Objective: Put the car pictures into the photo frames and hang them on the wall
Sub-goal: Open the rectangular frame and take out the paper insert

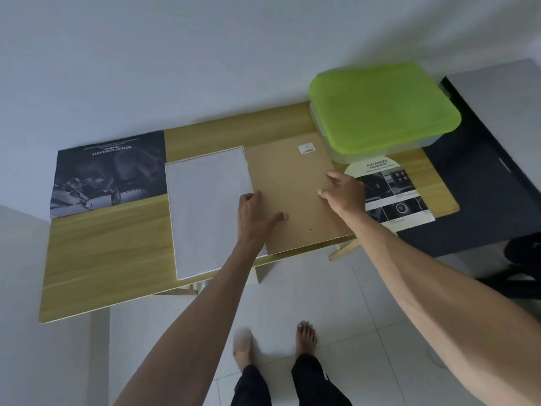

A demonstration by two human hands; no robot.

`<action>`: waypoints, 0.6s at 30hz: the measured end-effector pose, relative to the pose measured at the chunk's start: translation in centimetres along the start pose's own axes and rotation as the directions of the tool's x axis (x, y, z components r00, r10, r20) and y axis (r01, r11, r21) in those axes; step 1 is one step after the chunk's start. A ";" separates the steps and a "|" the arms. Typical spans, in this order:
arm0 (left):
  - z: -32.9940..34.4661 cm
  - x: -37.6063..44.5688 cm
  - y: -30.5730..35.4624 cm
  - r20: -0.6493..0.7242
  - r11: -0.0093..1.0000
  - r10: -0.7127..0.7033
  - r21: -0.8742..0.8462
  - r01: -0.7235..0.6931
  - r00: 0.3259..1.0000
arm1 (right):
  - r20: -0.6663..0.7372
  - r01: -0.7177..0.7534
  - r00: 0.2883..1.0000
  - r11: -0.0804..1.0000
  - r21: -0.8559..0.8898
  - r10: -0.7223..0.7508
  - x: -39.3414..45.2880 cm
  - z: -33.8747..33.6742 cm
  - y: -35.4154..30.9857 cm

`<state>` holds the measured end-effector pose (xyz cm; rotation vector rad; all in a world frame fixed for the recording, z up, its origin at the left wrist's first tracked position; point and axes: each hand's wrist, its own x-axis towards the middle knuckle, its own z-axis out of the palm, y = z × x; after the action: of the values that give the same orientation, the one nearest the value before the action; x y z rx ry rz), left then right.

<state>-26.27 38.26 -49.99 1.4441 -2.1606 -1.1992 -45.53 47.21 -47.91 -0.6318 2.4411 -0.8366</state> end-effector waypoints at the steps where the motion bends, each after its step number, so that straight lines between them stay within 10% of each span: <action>1: 0.4 0.0 0.0 -0.003 1.000 -0.005 0.014 0.005 1.000 | 0.009 0.001 1.000 1.000 -0.011 0.000 0.3 0.1 0.5; 18: 4.0 -0.5 1.5 -0.013 0.867 0.068 0.496 -0.053 0.998 | 0.097 0.130 0.990 0.942 -0.310 -0.105 2.0 0.6 1.8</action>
<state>-29.47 40.89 -51.23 1.5444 -2.5946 -0.6080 -47.21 47.15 -50.08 -0.9169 2.5041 -0.4532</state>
